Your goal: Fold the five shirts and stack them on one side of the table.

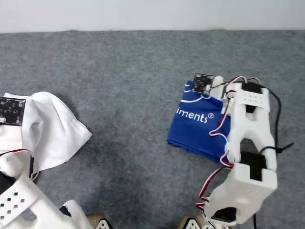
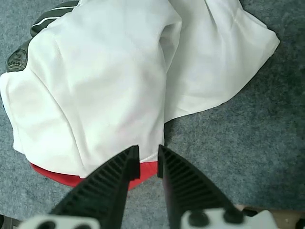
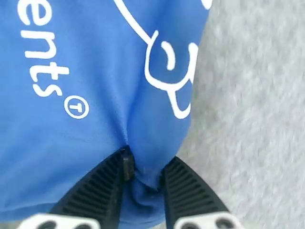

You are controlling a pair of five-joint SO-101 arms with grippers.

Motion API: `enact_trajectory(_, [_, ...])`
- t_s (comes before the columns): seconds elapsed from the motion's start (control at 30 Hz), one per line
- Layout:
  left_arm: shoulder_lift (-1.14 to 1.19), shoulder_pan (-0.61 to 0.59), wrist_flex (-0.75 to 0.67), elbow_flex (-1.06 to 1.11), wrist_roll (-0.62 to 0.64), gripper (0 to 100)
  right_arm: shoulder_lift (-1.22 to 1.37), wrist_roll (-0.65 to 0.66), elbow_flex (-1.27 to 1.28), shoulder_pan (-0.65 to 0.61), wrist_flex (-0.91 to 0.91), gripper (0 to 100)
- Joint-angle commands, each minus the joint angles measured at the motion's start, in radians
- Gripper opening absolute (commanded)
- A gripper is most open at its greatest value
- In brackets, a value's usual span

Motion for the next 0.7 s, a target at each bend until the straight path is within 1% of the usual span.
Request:
enact_trajectory(0.0, [-0.014,0.000,0.017,-0.004,0.009,7,0.019,0.021,-0.052,-0.019,-0.068,1.2])
enact_trajectory(0.07, [-0.014,-0.002,0.017,-0.004,0.009,7,0.030,0.020,-0.054,-0.019,-0.087,2.8])
enact_trajectory(0.1, [-0.014,-0.003,0.017,-0.004,0.009,7,0.030,0.018,-0.055,-0.018,-0.091,5.7])
enact_trajectory(0.17, [-0.014,-0.003,0.017,-0.001,0.009,7,0.025,-0.025,-0.064,-0.007,-0.091,14.7])
enact_trajectory(0.23, [-0.014,-0.002,0.017,-0.001,0.009,7,-0.001,-0.118,-0.077,0.008,-0.087,23.6])
enact_trajectory(0.27, [-0.014,0.000,0.017,-0.001,0.009,7,-0.016,-0.178,-0.080,0.013,-0.084,26.0])
enact_trajectory(0.33, [-0.014,0.000,0.017,-0.001,0.009,7,-0.064,-0.295,-0.080,0.015,-0.064,27.1])
enact_trajectory(0.47, [-0.014,0.000,0.017,0.001,0.009,7,-0.170,-0.539,-0.080,-0.004,0.068,27.3])
enact_trajectory(0.67, [-0.014,0.000,0.017,0.001,0.009,7,-0.262,-1.102,-0.080,-0.054,0.317,27.3])
